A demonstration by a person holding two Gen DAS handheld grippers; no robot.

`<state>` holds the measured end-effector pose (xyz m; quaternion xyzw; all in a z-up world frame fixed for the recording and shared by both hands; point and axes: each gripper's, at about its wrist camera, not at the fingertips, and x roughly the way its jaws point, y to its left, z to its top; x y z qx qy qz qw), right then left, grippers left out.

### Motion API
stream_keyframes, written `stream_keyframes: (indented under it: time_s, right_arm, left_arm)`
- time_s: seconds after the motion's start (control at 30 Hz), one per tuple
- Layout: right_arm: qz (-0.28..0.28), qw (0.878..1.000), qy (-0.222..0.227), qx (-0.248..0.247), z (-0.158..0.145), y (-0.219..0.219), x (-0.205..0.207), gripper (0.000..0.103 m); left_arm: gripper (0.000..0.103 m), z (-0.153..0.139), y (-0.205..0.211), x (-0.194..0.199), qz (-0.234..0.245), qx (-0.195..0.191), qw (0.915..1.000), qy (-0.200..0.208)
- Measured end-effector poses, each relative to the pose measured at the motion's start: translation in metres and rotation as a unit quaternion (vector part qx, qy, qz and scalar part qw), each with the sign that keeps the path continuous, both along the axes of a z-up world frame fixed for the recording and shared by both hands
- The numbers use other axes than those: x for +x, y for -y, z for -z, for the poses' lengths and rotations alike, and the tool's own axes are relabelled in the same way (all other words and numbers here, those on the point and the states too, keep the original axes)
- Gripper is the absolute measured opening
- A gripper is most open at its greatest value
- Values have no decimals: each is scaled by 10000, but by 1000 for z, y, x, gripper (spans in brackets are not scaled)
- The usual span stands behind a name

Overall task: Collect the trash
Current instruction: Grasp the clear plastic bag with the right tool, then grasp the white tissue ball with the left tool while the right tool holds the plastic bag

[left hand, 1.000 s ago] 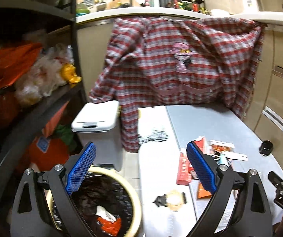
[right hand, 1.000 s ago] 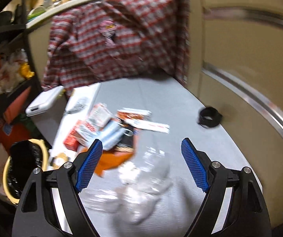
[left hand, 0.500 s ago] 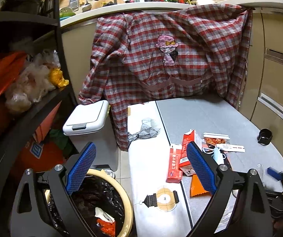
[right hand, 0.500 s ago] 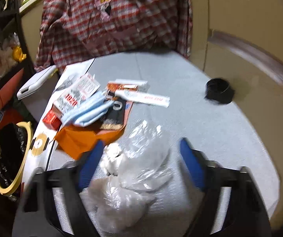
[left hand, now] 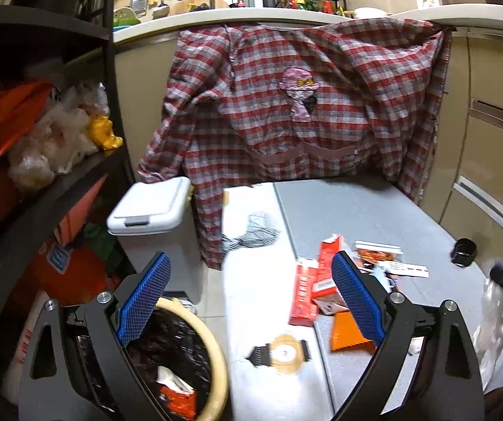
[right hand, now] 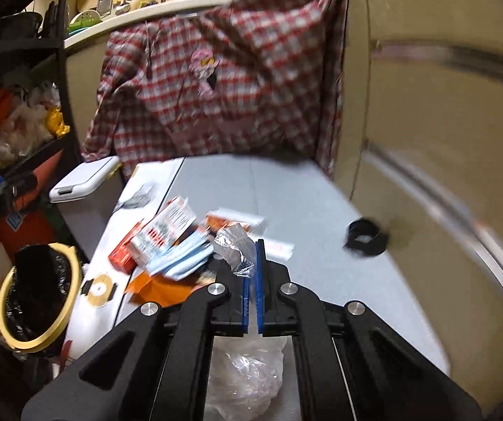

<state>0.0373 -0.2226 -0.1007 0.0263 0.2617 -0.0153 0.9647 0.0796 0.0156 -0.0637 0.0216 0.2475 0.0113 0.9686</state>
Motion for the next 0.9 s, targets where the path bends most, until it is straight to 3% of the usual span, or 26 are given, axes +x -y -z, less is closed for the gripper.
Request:
stream_keyframes:
  time_s: [0.27,0.53,0.77,0.83,0.9]
  right_arm:
    - [550,9983,166,-85,-14,38,-3,3]
    - [1001,9945,165,252,-17,75,-6,3]
    - [1031,9939,190,334,-18,79,-8,3]
    - [1048,9938,162,342,-17,80,-8,3]
    - [1069,9935,128,363,-16,81,-7,3]
  left_arm:
    - [90,32,51,-13,371,-297,9989,-27]
    - [90,80,103,-18,608,-593,9960,-287]
    - [90,117,139,-6,900,-488,9932,-564]
    - [88,126,145,-1,963,-505,9916,-702]
    - [72,135,153,6,1085,-564,9873,-1016]
